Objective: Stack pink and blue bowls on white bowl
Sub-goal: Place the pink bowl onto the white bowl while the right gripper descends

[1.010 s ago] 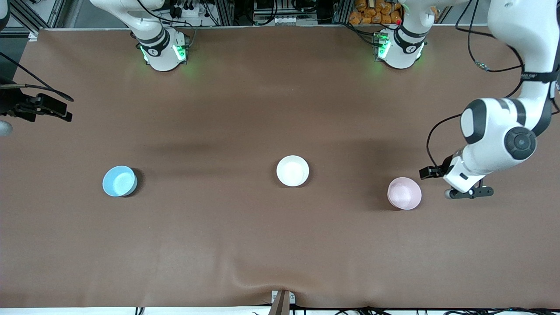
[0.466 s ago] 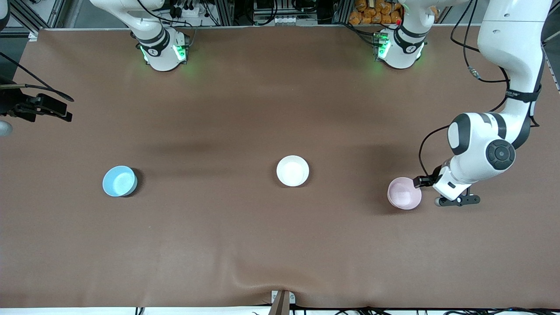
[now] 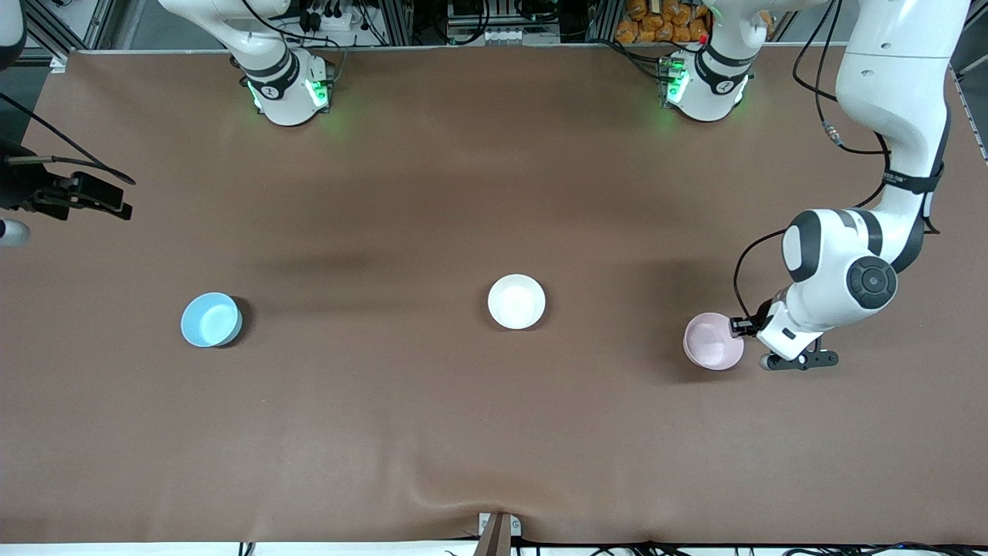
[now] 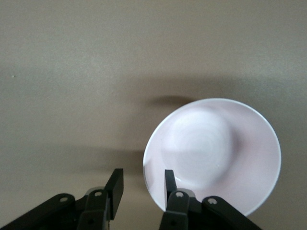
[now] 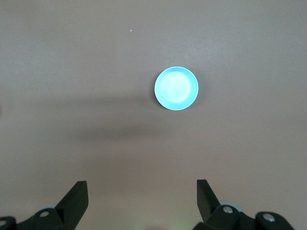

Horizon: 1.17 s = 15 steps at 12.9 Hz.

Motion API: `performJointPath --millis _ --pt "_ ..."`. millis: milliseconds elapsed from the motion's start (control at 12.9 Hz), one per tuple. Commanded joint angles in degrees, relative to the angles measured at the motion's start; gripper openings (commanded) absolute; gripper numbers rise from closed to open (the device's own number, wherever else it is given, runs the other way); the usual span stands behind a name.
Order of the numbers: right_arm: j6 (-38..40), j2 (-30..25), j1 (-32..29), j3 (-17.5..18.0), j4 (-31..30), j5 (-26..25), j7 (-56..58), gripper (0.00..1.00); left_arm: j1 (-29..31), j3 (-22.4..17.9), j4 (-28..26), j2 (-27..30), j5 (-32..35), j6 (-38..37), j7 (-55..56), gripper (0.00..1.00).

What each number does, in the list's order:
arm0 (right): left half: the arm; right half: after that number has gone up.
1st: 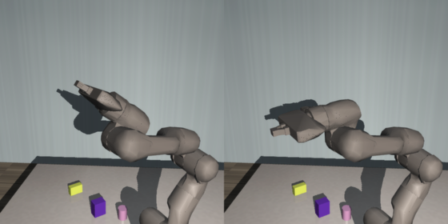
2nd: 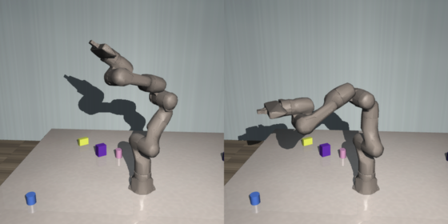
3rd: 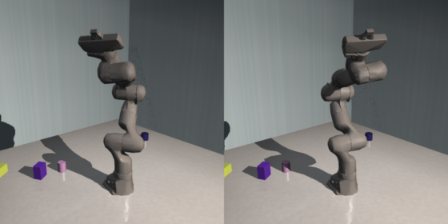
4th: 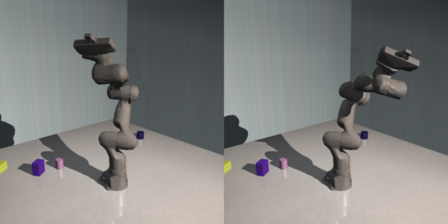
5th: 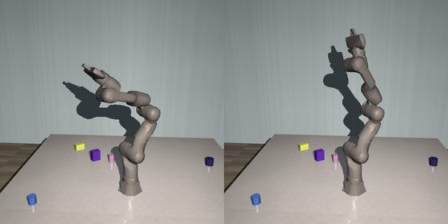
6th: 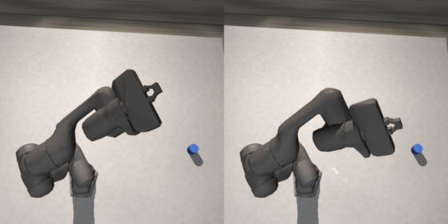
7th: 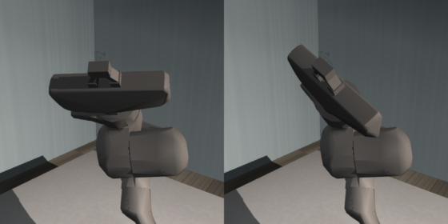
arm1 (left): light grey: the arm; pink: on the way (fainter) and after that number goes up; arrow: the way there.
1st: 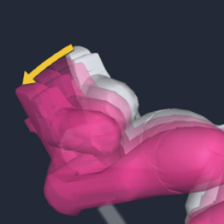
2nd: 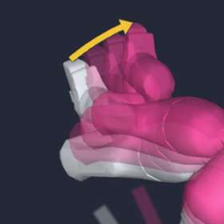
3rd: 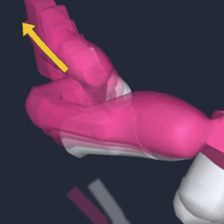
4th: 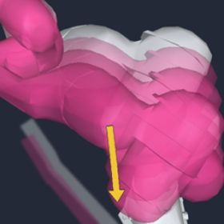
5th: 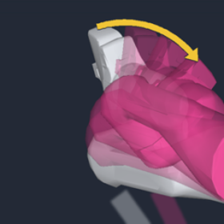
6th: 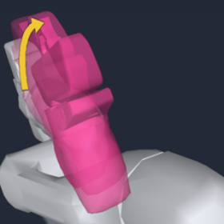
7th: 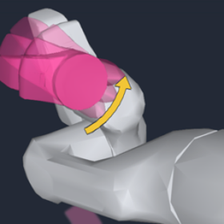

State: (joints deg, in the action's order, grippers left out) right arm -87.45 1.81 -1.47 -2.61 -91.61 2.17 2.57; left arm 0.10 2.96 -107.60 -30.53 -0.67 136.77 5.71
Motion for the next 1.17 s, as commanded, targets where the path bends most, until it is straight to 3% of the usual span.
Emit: performJointPath --millis 0,78,155,311,621,854,1087 --pt "-1.40 -0.58 -0.19 -0.02 -1.73 0.64 -0.72 1.00 -0.01 0.21 1.43 -2.16 -0.38 1.48 -0.70 0.24" --pt "-2.02 -0.58 -0.28 -0.02 -2.25 0.64 -0.72 1.00 -0.01 0.21 1.61 -2.43 -0.38 1.74 -0.70 0.07" --pt "-2.81 -0.58 -0.37 -0.02 -3.13 0.64 -0.72 1.00 -0.10 0.21 1.61 -2.34 -0.38 1.75 -0.44 0.00" --pt "-3.25 -0.40 -0.63 -0.02 -3.75 0.64 -0.72 1.00 0.34 0.55 0.91 -1.64 -0.38 1.40 -0.96 0.00" --pt "-3.25 2.75 -1.86 -0.02 -3.75 0.64 -0.72 1.00 0.52 3.36 -1.82 7.39 -0.64 -6.39 -0.17 0.00" --pt "-3.43 8.36 -4.06 -0.02 -2.18 0.38 -0.72 1.00 0.69 8.62 -1.73 13.29 -0.73 -12.83 4.37 0.00" --pt "-4.47 15.84 -6.08 -0.02 1.26 -0.14 0.16 1.00 0.34 16.70 -0.33 13.40 -1.69 -14.07 16.49 0.00"
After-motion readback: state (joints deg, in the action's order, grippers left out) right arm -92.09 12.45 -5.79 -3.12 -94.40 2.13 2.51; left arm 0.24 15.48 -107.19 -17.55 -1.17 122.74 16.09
